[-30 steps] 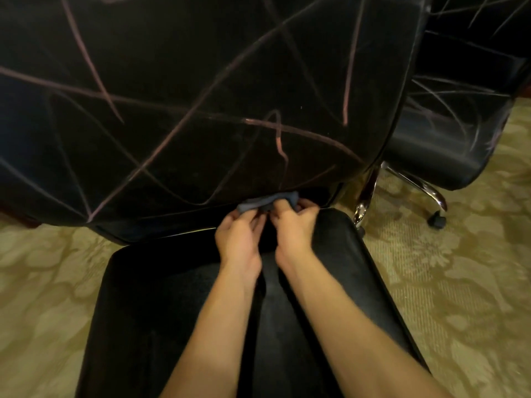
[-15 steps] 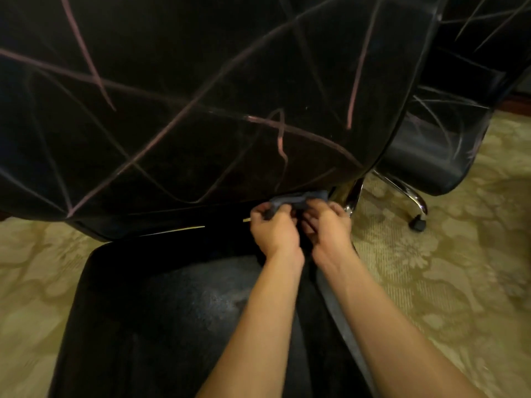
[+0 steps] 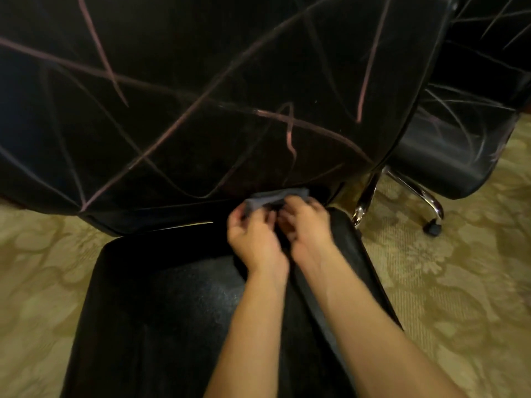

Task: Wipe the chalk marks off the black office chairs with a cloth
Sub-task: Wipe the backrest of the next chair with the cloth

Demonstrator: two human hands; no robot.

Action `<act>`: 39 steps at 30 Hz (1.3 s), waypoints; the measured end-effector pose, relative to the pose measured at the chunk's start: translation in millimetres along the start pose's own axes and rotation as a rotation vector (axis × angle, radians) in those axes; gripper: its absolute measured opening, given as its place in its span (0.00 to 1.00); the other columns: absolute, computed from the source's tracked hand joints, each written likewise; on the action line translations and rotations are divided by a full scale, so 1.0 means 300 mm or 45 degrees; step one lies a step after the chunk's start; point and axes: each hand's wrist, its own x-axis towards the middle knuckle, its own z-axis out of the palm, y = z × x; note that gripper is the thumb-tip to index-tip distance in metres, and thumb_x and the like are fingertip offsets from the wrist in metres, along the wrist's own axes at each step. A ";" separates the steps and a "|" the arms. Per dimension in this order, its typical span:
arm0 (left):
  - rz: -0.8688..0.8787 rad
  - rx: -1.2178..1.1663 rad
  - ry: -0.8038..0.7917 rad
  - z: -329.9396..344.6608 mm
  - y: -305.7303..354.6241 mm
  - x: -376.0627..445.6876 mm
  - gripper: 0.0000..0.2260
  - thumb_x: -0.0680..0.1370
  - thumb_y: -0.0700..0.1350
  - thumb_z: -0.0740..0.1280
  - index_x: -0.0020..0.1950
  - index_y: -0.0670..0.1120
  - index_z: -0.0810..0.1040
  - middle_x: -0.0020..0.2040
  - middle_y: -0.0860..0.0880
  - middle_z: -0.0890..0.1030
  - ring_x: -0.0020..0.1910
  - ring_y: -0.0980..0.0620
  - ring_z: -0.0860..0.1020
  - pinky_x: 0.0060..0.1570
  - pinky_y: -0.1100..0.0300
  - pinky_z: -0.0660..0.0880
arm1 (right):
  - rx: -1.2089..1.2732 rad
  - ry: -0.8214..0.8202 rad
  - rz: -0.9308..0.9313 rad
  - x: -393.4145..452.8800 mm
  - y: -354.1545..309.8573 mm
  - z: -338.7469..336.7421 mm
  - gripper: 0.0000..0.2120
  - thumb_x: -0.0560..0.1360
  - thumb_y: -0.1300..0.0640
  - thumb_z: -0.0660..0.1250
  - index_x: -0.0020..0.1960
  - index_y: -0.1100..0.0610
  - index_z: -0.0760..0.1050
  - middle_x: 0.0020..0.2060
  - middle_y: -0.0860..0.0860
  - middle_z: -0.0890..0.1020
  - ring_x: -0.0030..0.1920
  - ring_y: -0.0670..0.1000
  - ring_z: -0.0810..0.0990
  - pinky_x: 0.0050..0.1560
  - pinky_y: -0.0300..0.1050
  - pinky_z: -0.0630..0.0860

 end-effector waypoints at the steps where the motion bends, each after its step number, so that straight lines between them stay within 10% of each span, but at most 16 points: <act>1: 0.054 -0.030 0.053 -0.035 0.039 0.022 0.13 0.79 0.28 0.61 0.50 0.46 0.75 0.49 0.40 0.79 0.47 0.47 0.79 0.41 0.63 0.80 | -0.087 -0.042 0.026 -0.018 0.028 0.039 0.09 0.77 0.67 0.66 0.44 0.55 0.73 0.33 0.51 0.78 0.28 0.44 0.74 0.26 0.34 0.71; 8: -0.026 -0.113 0.104 -0.019 0.073 0.042 0.22 0.78 0.29 0.62 0.72 0.37 0.67 0.58 0.39 0.78 0.44 0.50 0.80 0.39 0.61 0.80 | -0.015 -0.138 0.088 -0.050 0.029 0.052 0.08 0.76 0.68 0.67 0.43 0.57 0.74 0.34 0.54 0.79 0.32 0.48 0.78 0.29 0.37 0.76; 14: -0.447 -0.139 0.198 0.137 -0.054 -0.061 0.05 0.77 0.34 0.68 0.43 0.39 0.74 0.38 0.41 0.81 0.29 0.48 0.78 0.25 0.60 0.74 | 0.015 0.024 -0.081 0.015 -0.094 -0.087 0.12 0.75 0.71 0.66 0.39 0.56 0.71 0.33 0.56 0.78 0.29 0.49 0.79 0.32 0.39 0.78; 19: -0.501 -0.158 0.009 0.144 -0.101 -0.122 0.06 0.76 0.30 0.68 0.44 0.40 0.76 0.31 0.47 0.81 0.24 0.57 0.79 0.24 0.66 0.74 | 0.300 0.096 0.014 0.042 -0.127 -0.178 0.07 0.76 0.63 0.68 0.53 0.60 0.75 0.40 0.57 0.83 0.42 0.54 0.83 0.56 0.50 0.79; 26: -0.250 -0.034 -0.115 0.072 -0.030 -0.039 0.10 0.76 0.28 0.67 0.46 0.43 0.77 0.40 0.47 0.81 0.37 0.55 0.79 0.36 0.66 0.76 | 0.243 0.063 0.039 0.030 -0.069 -0.091 0.09 0.78 0.62 0.66 0.58 0.59 0.74 0.33 0.53 0.81 0.31 0.47 0.82 0.32 0.38 0.79; 39: 0.143 -0.208 0.142 -0.189 0.322 0.182 0.14 0.77 0.31 0.65 0.62 0.35 0.76 0.48 0.40 0.82 0.40 0.49 0.82 0.40 0.58 0.79 | 0.071 -0.240 0.252 -0.173 0.195 0.318 0.09 0.76 0.69 0.65 0.40 0.59 0.72 0.26 0.53 0.78 0.22 0.45 0.76 0.24 0.35 0.73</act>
